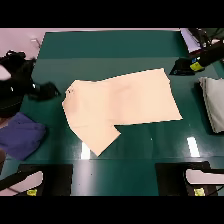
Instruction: Fold the shirts.
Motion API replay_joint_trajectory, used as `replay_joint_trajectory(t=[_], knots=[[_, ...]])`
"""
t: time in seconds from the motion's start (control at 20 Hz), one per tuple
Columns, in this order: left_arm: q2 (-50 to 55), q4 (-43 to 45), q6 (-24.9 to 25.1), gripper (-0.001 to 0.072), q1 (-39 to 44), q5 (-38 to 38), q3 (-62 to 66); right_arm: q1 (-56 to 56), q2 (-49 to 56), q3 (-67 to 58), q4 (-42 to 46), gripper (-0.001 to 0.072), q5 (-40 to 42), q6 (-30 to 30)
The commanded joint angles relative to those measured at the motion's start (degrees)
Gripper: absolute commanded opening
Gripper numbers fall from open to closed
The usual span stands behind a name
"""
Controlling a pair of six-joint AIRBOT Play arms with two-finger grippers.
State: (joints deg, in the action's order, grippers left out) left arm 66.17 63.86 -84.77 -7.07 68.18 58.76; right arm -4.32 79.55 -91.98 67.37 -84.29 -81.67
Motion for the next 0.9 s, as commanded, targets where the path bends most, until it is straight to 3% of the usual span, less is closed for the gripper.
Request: replay_joint_trajectory(t=[0.0,0.15,0.35,0.65,0.7,0.75,0.8,0.85], knots=[[-6.45,-2.40,-0.79,0.0534,-0.46,-3.43,-17.25,-0.68,-6.34,8.35,-4.55,0.0343,3.65,1.22],[-6.40,-9.46,0.04,0.0533,-0.28,-8.74,-25.79,-0.63,-8.72,12.37,-4.87,0.0343,4.94,1.20],[-6.40,-19.63,4.87,0.0533,-0.24,-15.17,-31.47,-0.63,-9.18,13.99,-4.87,0.0343,5.62,1.20],[-6.40,-21.05,2.93,0.0530,10.38,-22.67,-32.33,-1.40,-9.20,13.88,-4.70,0.0343,5.18,1.20],[-6.40,-21.03,2.32,0.0349,10.43,-22.18,-32.24,-2.45,-9.20,13.92,-4.63,0.0343,4.11,1.22],[-6.40,-20.06,2.73,0.0118,10.43,-21.46,-31.63,-4.00,-9.20,14.40,-4.63,0.0343,3.48,1.42],[-6.40,-19.10,2.97,0.0026,10.43,-20.50,-30.40,-5.90,-9.20,15.45,-4.61,0.0343,2.78,1.86],[-6.40,-18.10,2.97,0.0026,10.43,-19.21,-28.70,-8.31,-9.31,17.46,-4.57,0.0343,2.16,1.88]])
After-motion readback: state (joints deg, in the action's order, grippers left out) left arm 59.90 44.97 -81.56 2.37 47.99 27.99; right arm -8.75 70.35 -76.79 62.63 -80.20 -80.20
